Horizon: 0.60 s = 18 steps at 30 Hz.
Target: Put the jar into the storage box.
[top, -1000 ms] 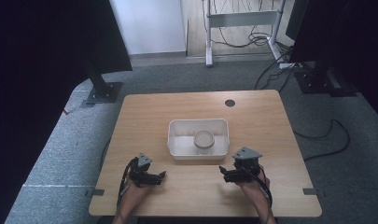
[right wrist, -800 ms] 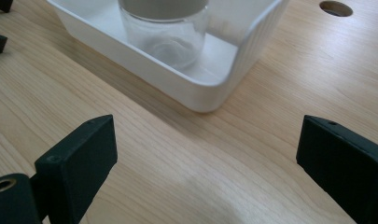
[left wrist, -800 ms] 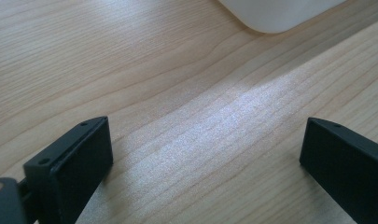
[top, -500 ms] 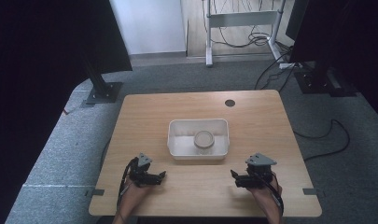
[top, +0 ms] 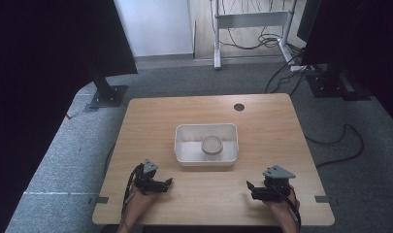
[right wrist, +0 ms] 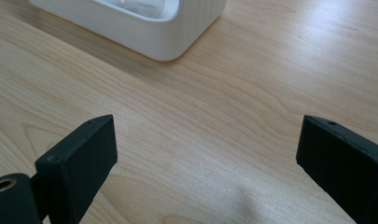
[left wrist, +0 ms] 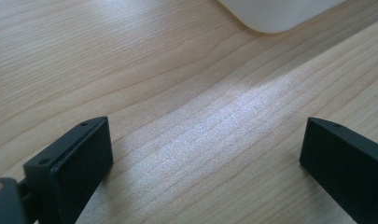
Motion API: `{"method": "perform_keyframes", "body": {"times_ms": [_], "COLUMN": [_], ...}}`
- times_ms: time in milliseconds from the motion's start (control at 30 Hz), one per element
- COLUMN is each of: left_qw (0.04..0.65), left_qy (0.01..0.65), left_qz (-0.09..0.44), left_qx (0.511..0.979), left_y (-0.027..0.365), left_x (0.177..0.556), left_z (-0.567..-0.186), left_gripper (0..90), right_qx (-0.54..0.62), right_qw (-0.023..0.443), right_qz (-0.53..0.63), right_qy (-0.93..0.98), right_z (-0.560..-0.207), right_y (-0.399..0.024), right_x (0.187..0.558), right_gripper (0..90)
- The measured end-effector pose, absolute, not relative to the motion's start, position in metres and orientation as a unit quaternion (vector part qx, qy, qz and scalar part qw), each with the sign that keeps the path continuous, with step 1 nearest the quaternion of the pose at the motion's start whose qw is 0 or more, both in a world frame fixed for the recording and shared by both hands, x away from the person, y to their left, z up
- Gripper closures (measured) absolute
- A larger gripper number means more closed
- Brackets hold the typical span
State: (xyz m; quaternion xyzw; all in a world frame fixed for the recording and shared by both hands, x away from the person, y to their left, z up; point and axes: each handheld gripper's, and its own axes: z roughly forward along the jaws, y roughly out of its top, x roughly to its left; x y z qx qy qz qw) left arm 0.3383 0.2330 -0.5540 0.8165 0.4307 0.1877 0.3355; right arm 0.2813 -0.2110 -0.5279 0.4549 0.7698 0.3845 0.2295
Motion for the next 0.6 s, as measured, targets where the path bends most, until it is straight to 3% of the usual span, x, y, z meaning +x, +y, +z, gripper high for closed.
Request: {"method": "perform_keyframes", "body": {"times_ms": [600], "left_qw": [0.335], "left_qy": [0.431], "left_qz": [0.188], "left_qx": [0.817], "left_y": [0.233], "left_x": [0.338], "left_z": [-0.554], "left_gripper": [2.3], "right_qx": [0.475], "right_qw": [0.223], "right_qz": [0.370], "right_qy": [0.767], "right_z": [-0.545], "right_y": [-0.224], "right_x": [0.271], "right_gripper": [4.8]}}
